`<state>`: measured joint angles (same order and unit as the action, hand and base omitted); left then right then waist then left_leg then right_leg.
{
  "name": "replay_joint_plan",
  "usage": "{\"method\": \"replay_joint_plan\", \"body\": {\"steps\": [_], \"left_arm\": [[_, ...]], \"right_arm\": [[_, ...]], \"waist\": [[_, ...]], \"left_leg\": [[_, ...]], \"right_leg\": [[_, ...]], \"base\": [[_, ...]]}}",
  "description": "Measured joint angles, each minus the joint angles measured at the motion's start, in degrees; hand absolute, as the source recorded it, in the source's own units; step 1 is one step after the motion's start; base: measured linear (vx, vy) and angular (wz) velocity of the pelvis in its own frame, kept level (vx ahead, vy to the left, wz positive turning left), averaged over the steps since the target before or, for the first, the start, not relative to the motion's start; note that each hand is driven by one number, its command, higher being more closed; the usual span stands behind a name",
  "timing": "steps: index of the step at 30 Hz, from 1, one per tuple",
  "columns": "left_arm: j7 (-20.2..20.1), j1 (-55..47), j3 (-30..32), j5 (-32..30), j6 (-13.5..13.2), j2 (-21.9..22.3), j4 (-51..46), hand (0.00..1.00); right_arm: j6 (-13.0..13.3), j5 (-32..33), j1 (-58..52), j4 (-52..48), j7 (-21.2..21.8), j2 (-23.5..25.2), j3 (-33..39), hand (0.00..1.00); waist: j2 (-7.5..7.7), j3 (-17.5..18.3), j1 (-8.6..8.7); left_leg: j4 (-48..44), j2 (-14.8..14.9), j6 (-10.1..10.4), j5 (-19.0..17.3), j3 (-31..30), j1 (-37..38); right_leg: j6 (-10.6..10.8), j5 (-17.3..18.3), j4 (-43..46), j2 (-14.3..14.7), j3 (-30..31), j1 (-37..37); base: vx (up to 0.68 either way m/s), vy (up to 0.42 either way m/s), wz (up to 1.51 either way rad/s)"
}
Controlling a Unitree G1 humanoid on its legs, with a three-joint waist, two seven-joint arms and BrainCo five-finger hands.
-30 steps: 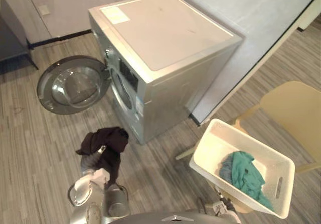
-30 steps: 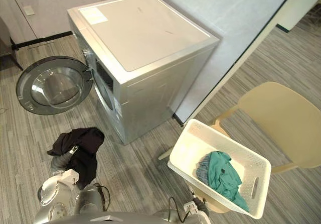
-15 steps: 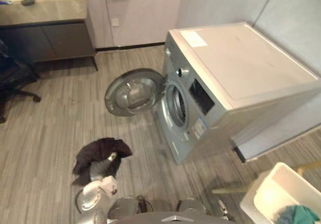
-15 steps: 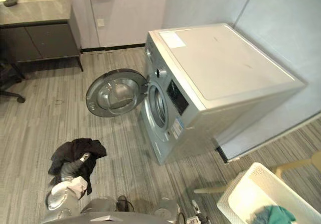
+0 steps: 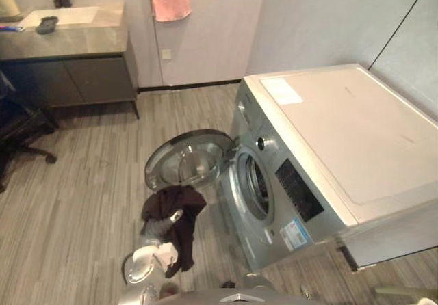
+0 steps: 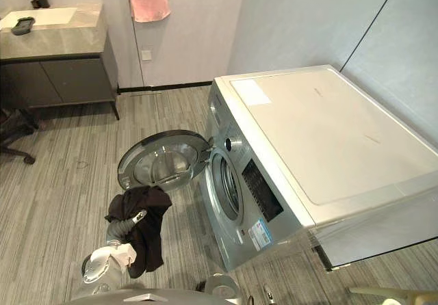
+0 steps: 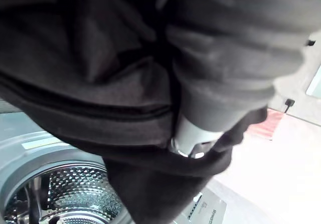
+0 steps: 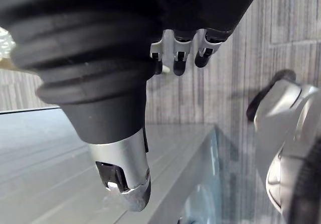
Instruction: Pick up the laundry basket with both hands and put the clothes into the washing machine.
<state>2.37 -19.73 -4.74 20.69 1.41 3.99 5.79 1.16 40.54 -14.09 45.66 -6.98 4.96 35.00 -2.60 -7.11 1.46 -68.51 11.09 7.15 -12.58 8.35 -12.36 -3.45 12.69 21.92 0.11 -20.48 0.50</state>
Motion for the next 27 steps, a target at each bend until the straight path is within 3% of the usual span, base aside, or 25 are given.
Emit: {"method": "replay_joint_plan", "body": {"steps": [1, 3, 5, 6, 7, 8, 9, 10, 11, 15, 17, 18, 19, 20, 22, 24, 25, 27], "left_arm": [[0.2, -0.1, 0.9, 0.0, 0.0, 0.1, -0.3, 1.00], [0.6, -0.1, 1.4, 0.0, 0.0, 0.1, -0.9, 1.00], [1.2, -0.5, 2.4, 0.2, 0.0, 0.2, -1.8, 1.00], [1.5, -0.9, 2.4, 0.3, -0.1, 0.2, -2.0, 1.00], [2.1, -1.2, 2.2, 0.4, -0.1, 0.3, -1.9, 1.00], [2.4, -1.4, 1.9, 0.4, 0.0, 0.3, -1.7, 1.00], [2.7, -1.5, 1.9, 0.4, 0.0, 0.3, -1.4, 1.00], [2.8, -1.0, 2.4, 0.4, 0.1, 0.2, -0.9, 1.00], [3.4, -0.7, 2.7, 0.5, 0.1, -0.2, -0.4, 1.00], [3.4, -0.1, 2.4, 0.5, 0.0, -1.3, -0.4, 1.00], [3.4, 0.1, 2.5, 0.4, -0.2, -1.2, -0.4, 1.00], [3.4, 0.2, 2.8, 0.5, -0.3, -1.1, -0.4, 1.00], [3.4, 0.2, 3.2, 0.5, -0.3, -1.0, -0.4, 1.00], [3.5, 0.2, 4.5, 0.5, -0.3, -0.7, -0.4, 1.00], [3.4, 0.4, 5.0, 0.5, -0.3, -0.7, -0.3, 1.00], [3.2, 1.3, 4.5, 0.5, -0.3, -0.4, 0.0, 1.00], [2.6, 2.0, 4.4, 0.5, -0.3, 0.2, 0.1, 1.00], [1.4, 2.8, 3.6, 0.4, -0.2, 0.2, 0.2, 1.00]], "right_arm": [[0.1, 0.1, 0.5, -0.4, -1.0, -0.1, -1.3, 0.00], [0.1, 0.1, 1.0, -0.9, -1.6, -0.1, -1.8, 0.00], [0.3, 0.1, 1.6, -2.4, -2.0, -0.2, -3.1, 0.00], [0.5, 0.1, 2.0, -2.5, -2.0, -0.2, -3.5, 0.00], [0.9, 0.0, 2.8, -2.4, -2.1, -0.2, -3.5, 0.00], [0.9, -0.3, 3.1, -2.4, -2.4, -0.2, -3.4, 0.00], [0.3, -0.5, 3.1, -1.5, -2.7, -0.2, -3.3, 0.00], [-0.2, -0.4, 3.3, -0.1, -3.0, -0.2, -3.6, 0.00], [-1.0, -0.3, 2.4, 0.5, -3.5, -0.3, -3.8, 0.00], [0.1, 0.0, 2.2, -1.2, -2.9, -0.2, -3.3, 0.00], [-0.1, -0.2, 2.2, -0.5, -2.3, -0.2, -3.3, 0.00], [-0.3, -0.4, 2.6, 0.6, -2.0, -0.3, -3.5, 0.00], [-0.5, -0.5, 2.9, 0.9, -1.9, -0.3, -3.6, 0.00], [-0.7, -0.5, 2.7, 1.0, -1.8, -0.3, -4.1, 0.00], [-1.0, -2.9, 2.1, 1.1, -1.5, -0.3, -4.2, 0.00], [-1.1, -4.5, 1.5, 1.0, -0.7, -0.4, -4.3, 0.00], [-1.0, -5.0, 1.2, 0.6, -0.5, -0.4, -4.3, 0.00], [-1.0, -4.9, 0.8, 0.4, -0.4, -0.4, -3.8, 0.00]], "waist": [[0.62, -0.1, -0.46], [0.94, 0.0, -0.75], [2.06, 0.5, -0.93], [2.20, 0.9, -1.32], [1.69, 1.4, -2.09], [1.19, 1.7, -1.83], [0.92, 2.4, -0.07], [2.90, 2.4, 0.52], [5.80, 3.2, 0.47], [6.41, 3.7, -1.06], [4.50, 3.5, -1.14], [3.63, 3.4, -1.28], [3.48, 3.2, -1.23], [3.40, 3.2, -0.97], [3.36, 3.2, -0.75], [3.38, 3.1, 0.04], [3.60, 3.0, 0.28], [2.63, 2.6, 0.81]], "left_leg": [[1.1, 2.7, -2.4, -1.4, -1.3, -2.5], [6.3, 5.9, -3.7, -2.3, -1.7, -3.0], [22.5, 8.8, -4.2, -2.5, -5.5, -1.8], [34.1, 8.4, -3.7, -1.3, -10.7, 1.6], [40.8, 7.9, 0.2, 1.2, -16.0, 3.7], [42.9, 7.9, 1.4, 3.9, -16.2, 3.9], [44.3, 7.3, 7.2, 1.7, -14.2, 4.9], [43.7, 5.3, 6.3, 0.9, -13.6, 5.0], [43.5, 1.3, 4.7, 0.7, -11.6, 5.2], [46.3, -1.1, 1.5, 0.0, -2.1, 9.7], [50.3, -1.2, 0.4, 0.5, 4.3, 13.4], [52.9, -1.1, -0.1, 0.7, 8.4, 15.8], [53.8, -1.1, -0.2, 0.8, 10.3, 17.0], [54.7, -1.2, -0.1, 0.7, 13.3, 18.8], [55.8, -0.8, 0.4, 0.2, 17.4, 21.0], [56.7, 0.0, 1.4, 0.8, 19.5, 21.6], [58.8, 0.4, 1.9, 2.0, 20.8, 22.8], [61.6, 0.7, 1.9, 3.4, 21.4, 23.3]], "right_leg": [[0.2, -0.1, -1.8, -0.3, 2.9, 2.9], [0.8, -0.1, -2.9, -0.5, 4.7, 4.2], [3.4, 1.3, -2.2, -1.8, 9.3, 4.1], [5.1, 2.3, -0.8, -2.4, 12.5, 2.8], [7.6, 3.9, 1.3, -2.8, 15.5, 0.8], [8.9, 4.7, 2.5, -3.2, 16.6, 0.2], [11.1, 6.0, 4.3, -4.9, 16.8, -0.1], [11.8, 6.3, 4.8, -7.0, 16.9, -0.2], [13.1, 4.3, 3.2, -11.2, 17.1, -0.1], [13.1, -3.6, 0.5, -14.9, 20.9, -1.5], [10.3, -8.1, 2.0, -16.0, 18.8, -4.8], [8.7, -9.3, 3.6, -17.1, 14.3, -6.9], [7.5, -8.9, 5.1, -18.1, 10.9, -7.8], [5.3, -7.0, 8.1, -19.9, 3.2, -8.9], [6.2, -5.3, 8.5, -20.8, -4.7, -9.4], [7.5, -4.5, 9.4, -20.1, -5.6, -10.9], [7.1, -4.3, 9.4, -19.5, -6.8, -11.5], [6.3, -3.6, 8.2, -17.9, -7.6, -11.7]], "base": [[0.30, 0.092, -0.98], [0.27, 0.137, -0.83], [0.24, 0.273, -1.00], [0.22, 0.385, -1.27], [0.21, 0.421, -1.15], [0.26, 0.593, -0.62], [0.18, 0.419, -0.02], [0.26, 0.576, 0.11], [0.15, 0.327, 0.03], [0.11, 0.371, -0.85], [-0.05, 0.251, -1.38], [-0.07, 0.202, -1.43], [-0.04, 0.136, -1.51], [-0.02, 0.067, -1.28], [0.00, 0.006, -1.25], [0.04, -0.101, -0.75], [0.05, -0.162, -0.55], [0.04, -0.163, -0.28]]}}
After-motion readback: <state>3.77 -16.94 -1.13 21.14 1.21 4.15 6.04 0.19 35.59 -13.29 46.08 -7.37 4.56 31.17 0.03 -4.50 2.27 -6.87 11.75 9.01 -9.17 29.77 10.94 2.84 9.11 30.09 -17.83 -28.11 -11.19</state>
